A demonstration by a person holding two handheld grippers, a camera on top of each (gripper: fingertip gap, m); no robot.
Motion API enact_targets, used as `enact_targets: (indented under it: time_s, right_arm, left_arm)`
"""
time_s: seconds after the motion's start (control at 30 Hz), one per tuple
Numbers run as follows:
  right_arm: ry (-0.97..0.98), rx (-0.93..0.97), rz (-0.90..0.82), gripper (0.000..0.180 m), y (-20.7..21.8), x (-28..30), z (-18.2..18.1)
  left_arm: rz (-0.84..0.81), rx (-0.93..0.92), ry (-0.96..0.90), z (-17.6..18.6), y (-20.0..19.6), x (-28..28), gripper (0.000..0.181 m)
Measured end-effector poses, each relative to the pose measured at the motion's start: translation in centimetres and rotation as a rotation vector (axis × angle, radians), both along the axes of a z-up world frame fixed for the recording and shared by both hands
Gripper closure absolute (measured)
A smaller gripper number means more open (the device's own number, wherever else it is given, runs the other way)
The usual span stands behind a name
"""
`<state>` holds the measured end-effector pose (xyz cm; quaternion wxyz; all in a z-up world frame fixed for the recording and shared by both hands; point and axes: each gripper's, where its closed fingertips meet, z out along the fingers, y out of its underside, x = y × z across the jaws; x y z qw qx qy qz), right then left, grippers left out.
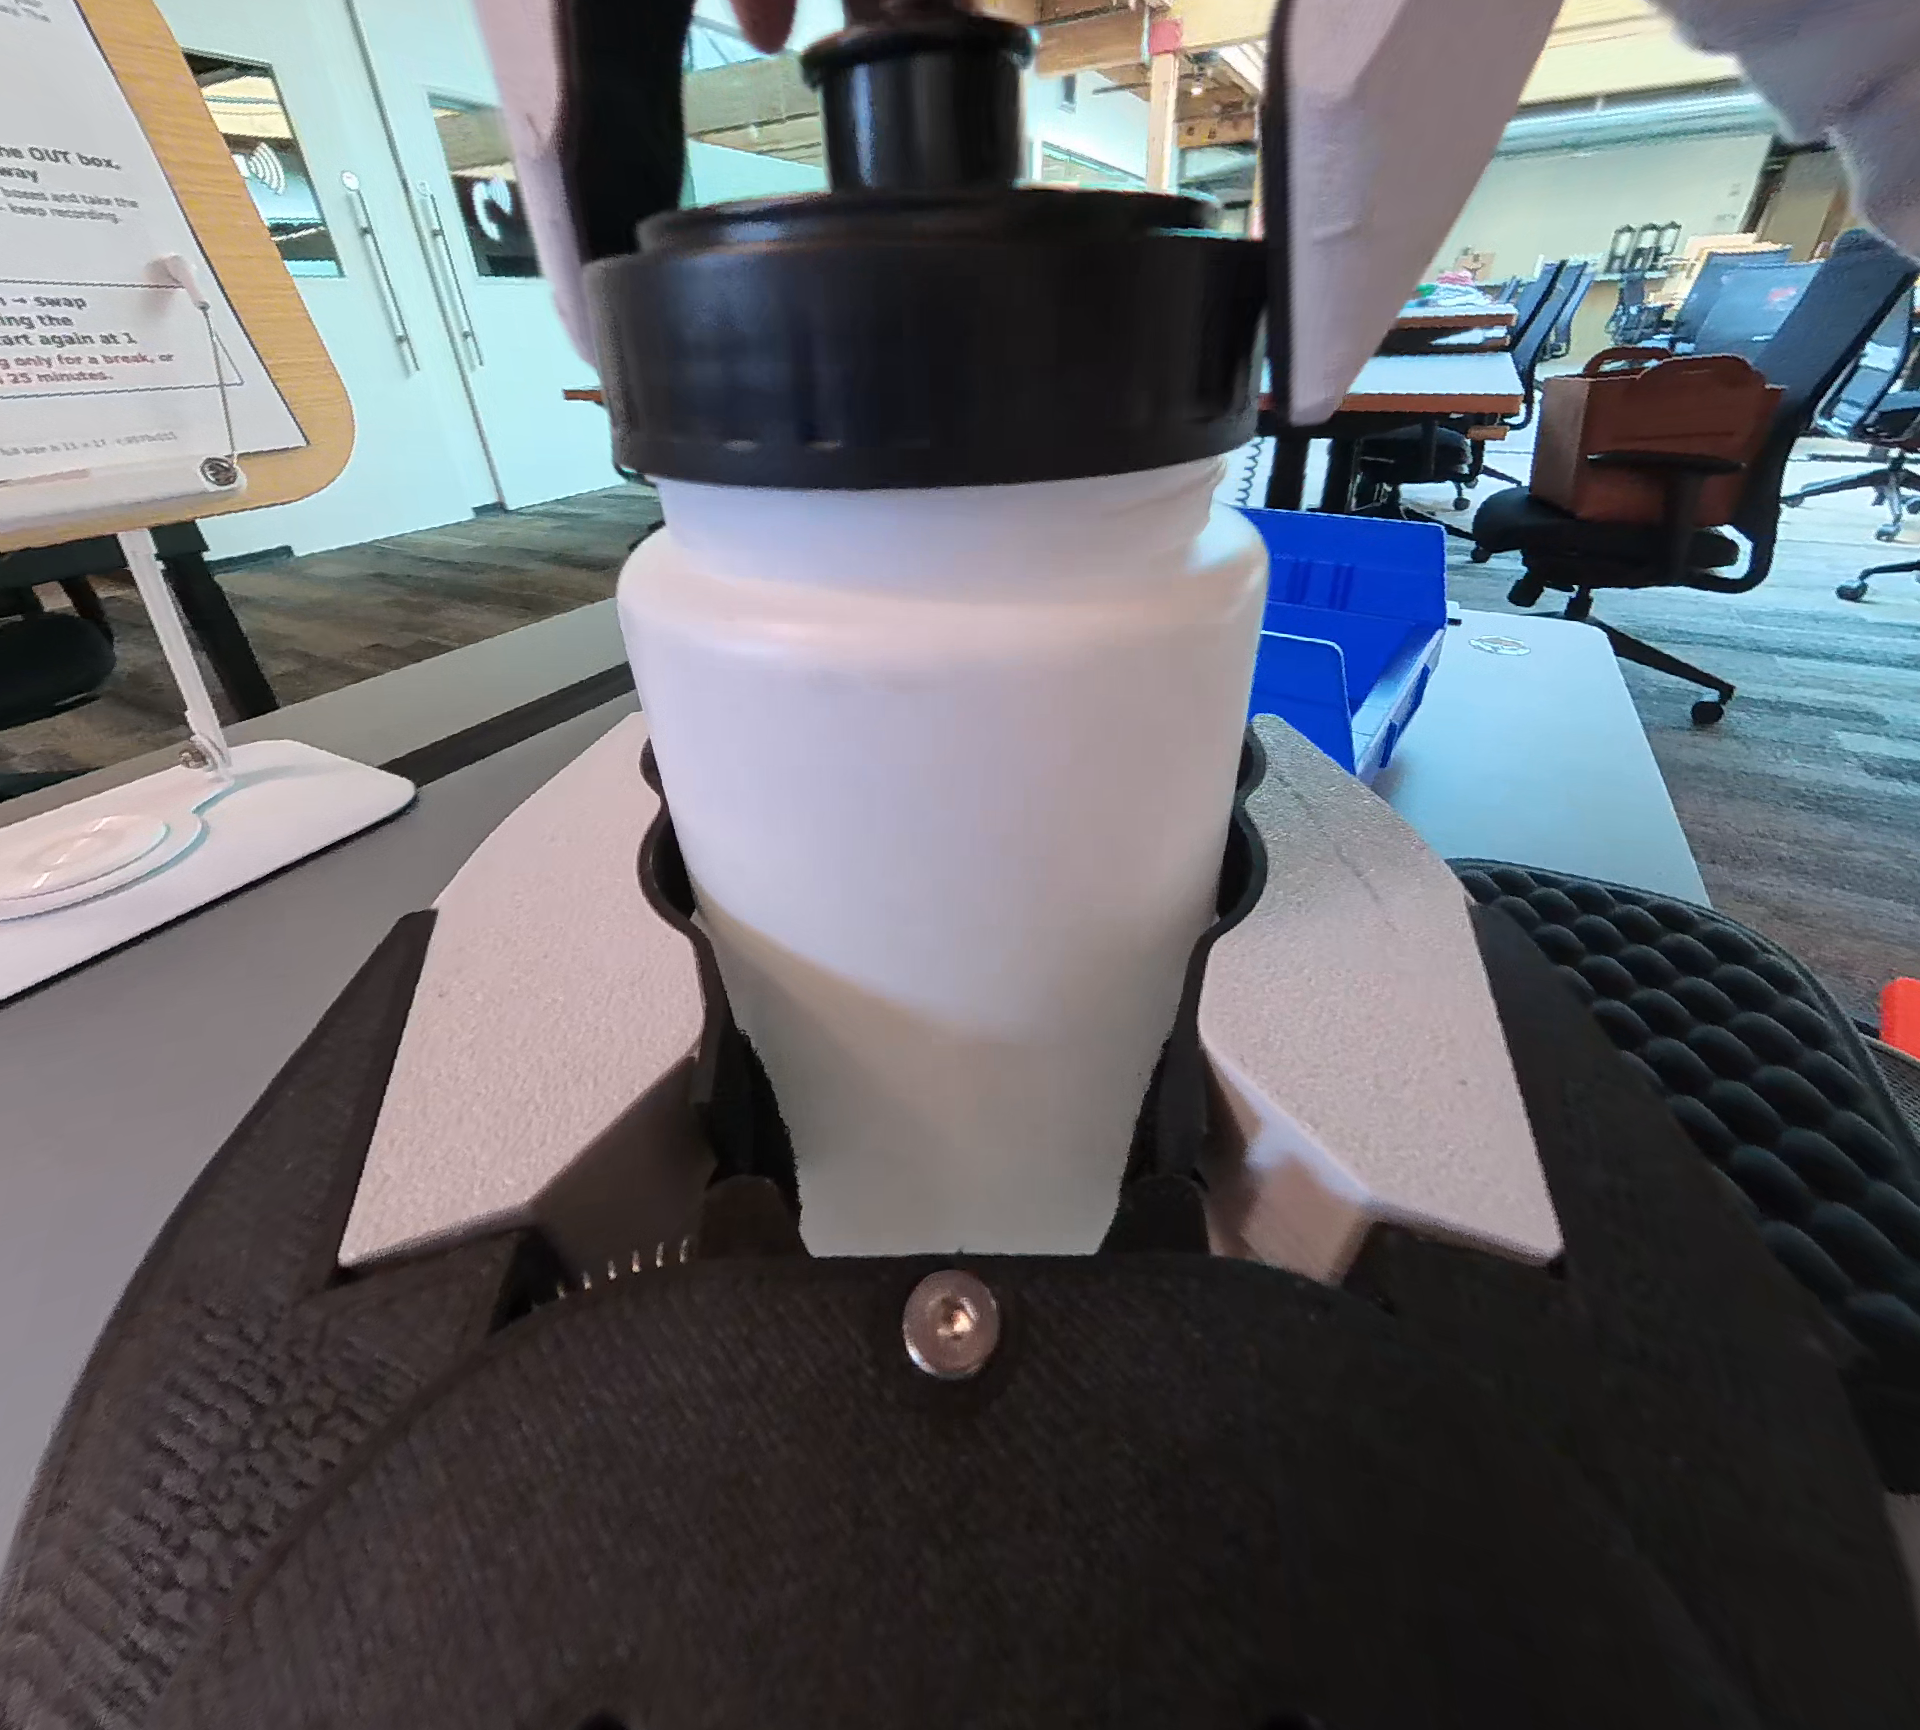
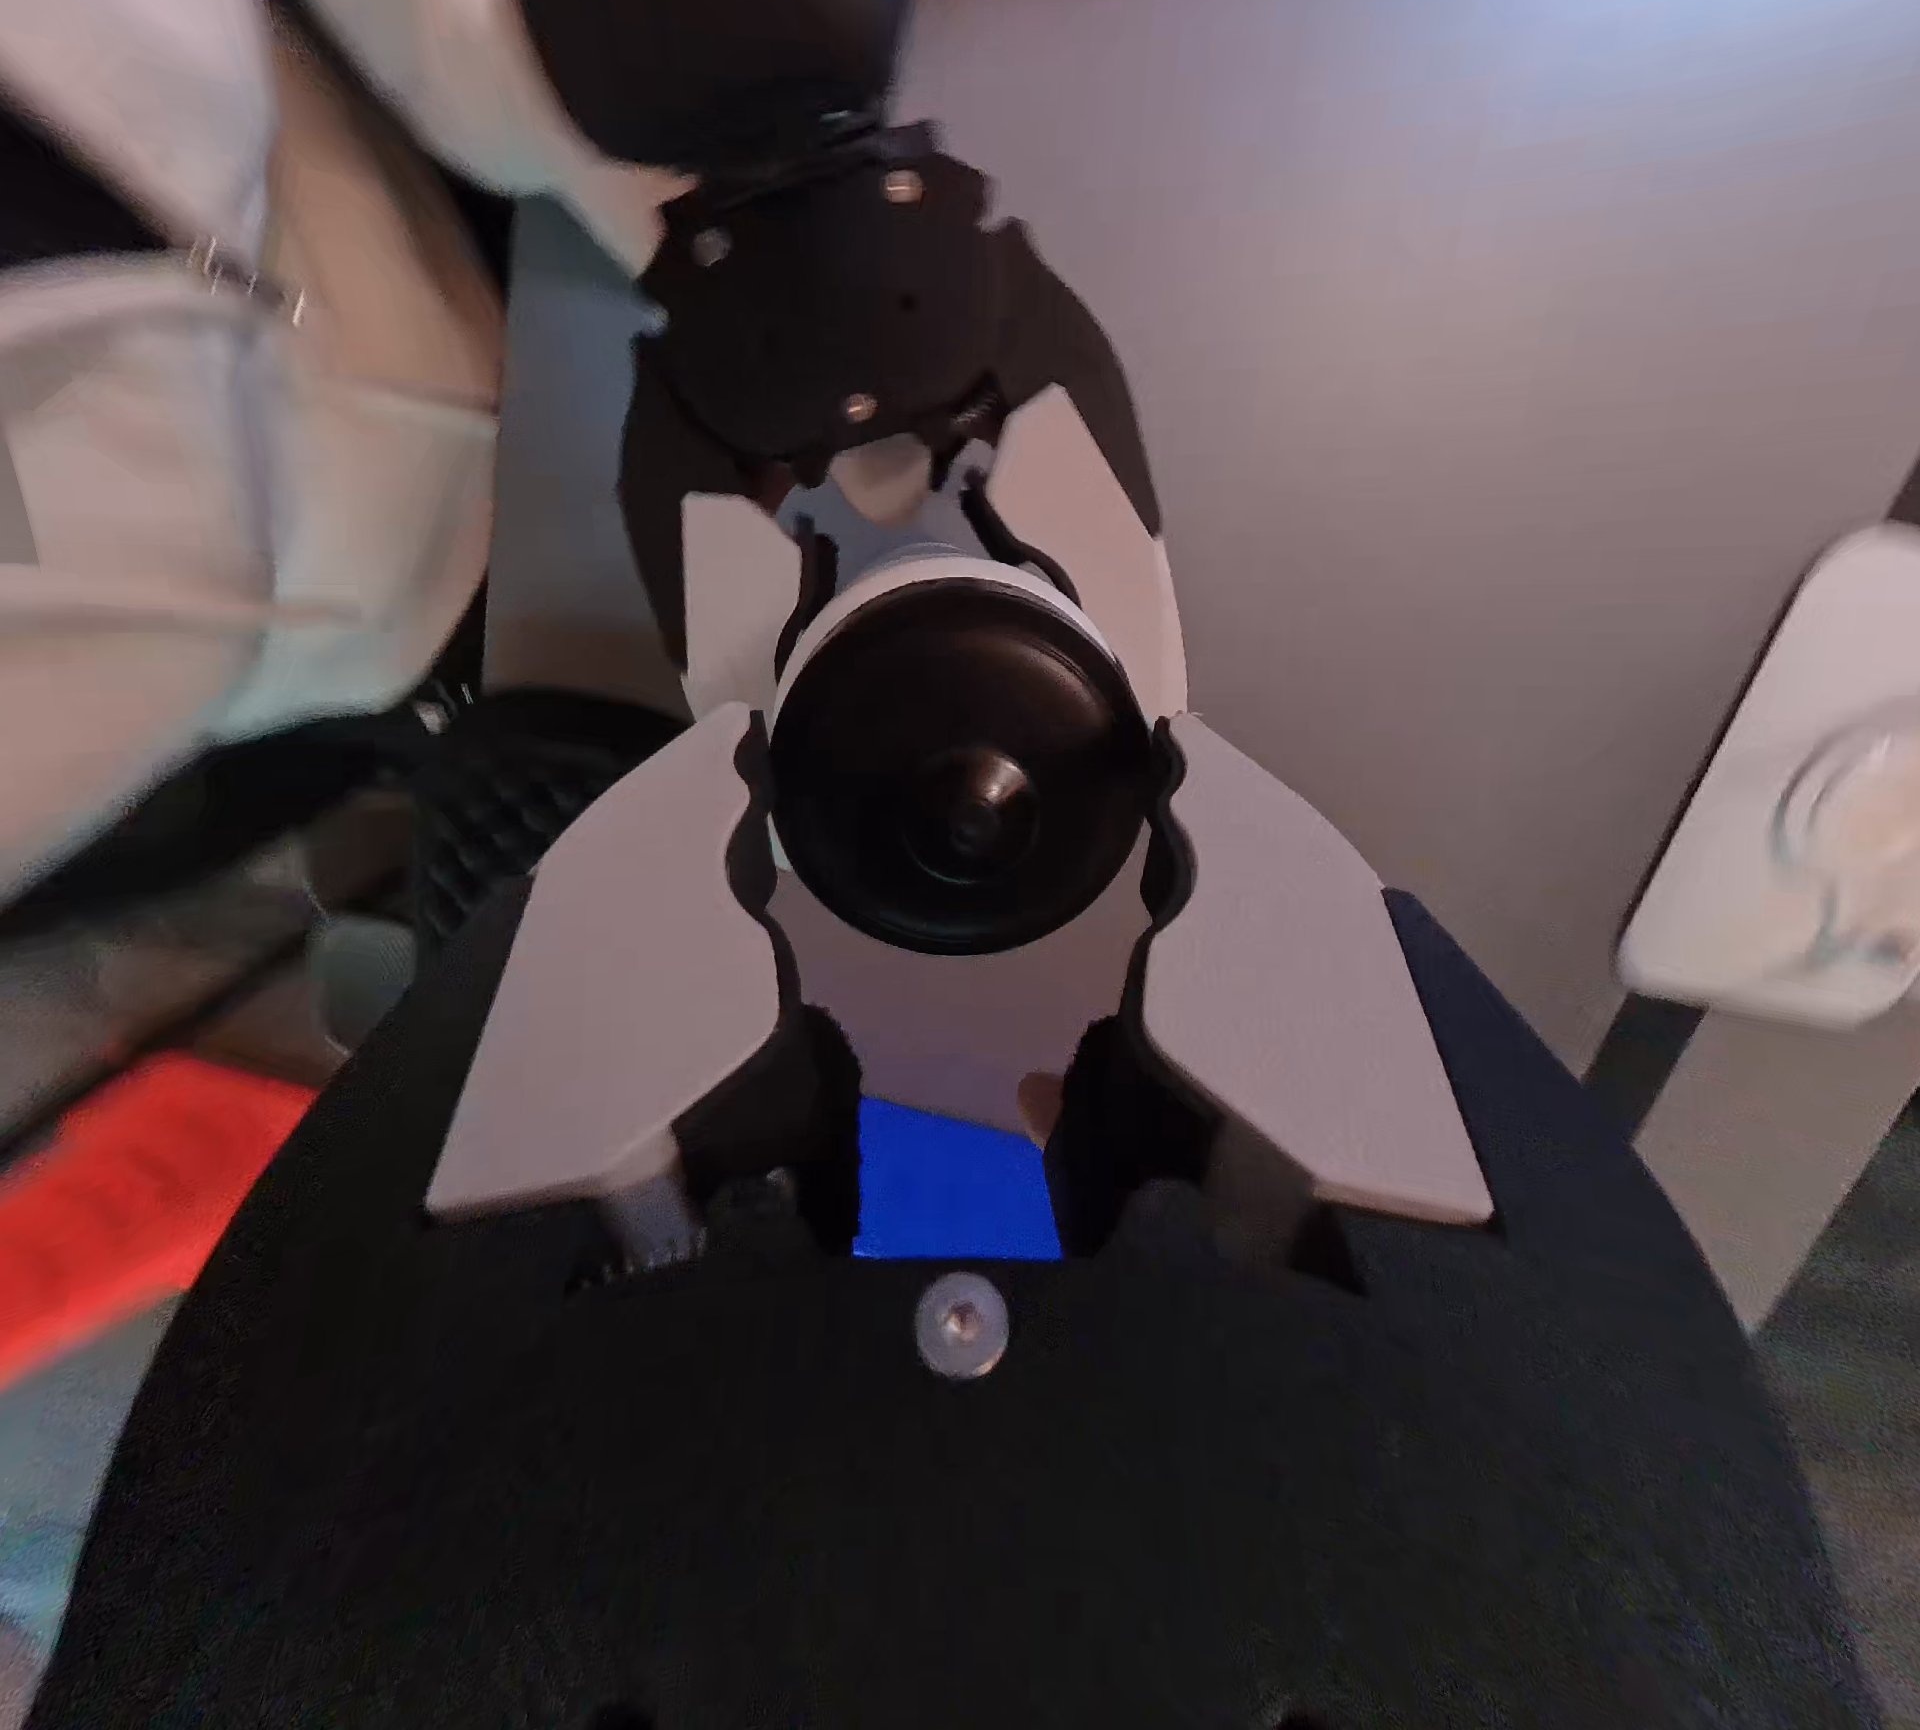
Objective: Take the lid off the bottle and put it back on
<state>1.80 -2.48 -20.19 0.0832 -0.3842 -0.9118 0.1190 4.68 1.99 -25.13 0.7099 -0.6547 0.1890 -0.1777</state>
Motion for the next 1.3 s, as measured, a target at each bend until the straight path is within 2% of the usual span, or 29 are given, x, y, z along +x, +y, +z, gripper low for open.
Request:
enact_targets:
  time_s: [0.07,0.1,0.17,0.23,0.33,0.4,0.5,0.53,0.6,0.77,0.83,0.87,0.93,0.97,1.07,1.13,1.23,1.3]
  right_arm:
    - [-0.001,0.018,-0.238,0.109,0.1,-0.1,0.0]
    - [0.002,0.028,-0.285,0.109,0.0,-0.1,0.0]
    - [0.001,0.051,-0.213,0.108,-0.1,0.1,0.1]
    - [0.020,0.038,-0.055,0.067,-0.5,-0.1,0.6]
    - [0.068,0.068,0.267,0.073,-0.7,-0.1,1.7]
    - [0.074,0.132,0.438,0.085,0.0,-0.1,1.5]
    - [0.009,0.138,0.523,0.099,0.5,0.3,0.3]
    - [-0.034,0.118,0.528,0.109,0.3,0.8,0.0]
    - [-0.043,0.105,0.434,0.109,0.4,0.7,-0.1]
    - [-0.103,0.137,-0.061,0.109,0.7,1.0,-0.2]
    - [-0.117,0.141,-0.160,0.109,0.7,1.0,-0.2]
    - [-0.124,0.148,-0.125,0.108,0.6,1.1,-0.1]
    - [-0.108,0.163,0.002,0.077,0.8,0.8,0.2]
    - [-0.069,0.165,0.104,0.069,0.7,0.4,0.6]
    - [0.008,0.148,0.435,0.078,0.0,0.3,1.1]
    - [0.023,0.166,0.533,0.090,0.1,0.1,0.9]
    - [-0.060,0.142,0.547,0.109,0.2,1.0,0.0]
    - [-0.074,0.130,0.459,0.109,0.2,1.0,-0.1]
  left_arm:
    - [0.000,0.003,0.004,0.0,-0.1,0.0,0.081]
    - [-0.004,0.007,0.006,0.0,-0.2,0.1,0.081]
    - [-0.006,0.008,0.006,0.0,-0.2,0.2,0.081]
    - [-0.014,0.006,0.003,0.0,-0.1,0.2,0.081]
    - [-0.029,0.008,0.000,0.1,-0.1,0.3,0.081]
    - [-0.035,0.007,-0.001,0.0,-0.1,0.4,0.081]
    - [-0.039,0.009,-0.003,0.1,-0.1,0.4,0.081]
    - [-0.040,0.010,-0.003,0.1,-0.1,0.4,0.081]
    - [-0.032,0.008,-0.004,0.1,-0.1,0.3,0.081]
    - [-0.025,0.004,-0.002,0.0,0.0,0.5,0.081]
    - [-0.028,0.005,-0.001,0.0,-0.1,0.5,0.081]
    - [-0.029,0.007,-0.001,0.0,-0.1,0.5,0.081]
    - [-0.035,0.014,-0.002,0.1,-0.2,0.5,0.081]
    - [-0.037,0.016,-0.003,0.1,-0.2,0.6,0.081]
    - [-0.042,0.014,-0.004,0.1,-0.2,0.6,0.081]
    - [-0.048,0.016,-0.005,0.1,-0.2,0.6,0.081]
    - [-0.048,0.016,-0.005,0.1,-0.2,0.6,0.081]
    - [-0.044,0.014,-0.006,0.1,-0.1,0.6,0.081]
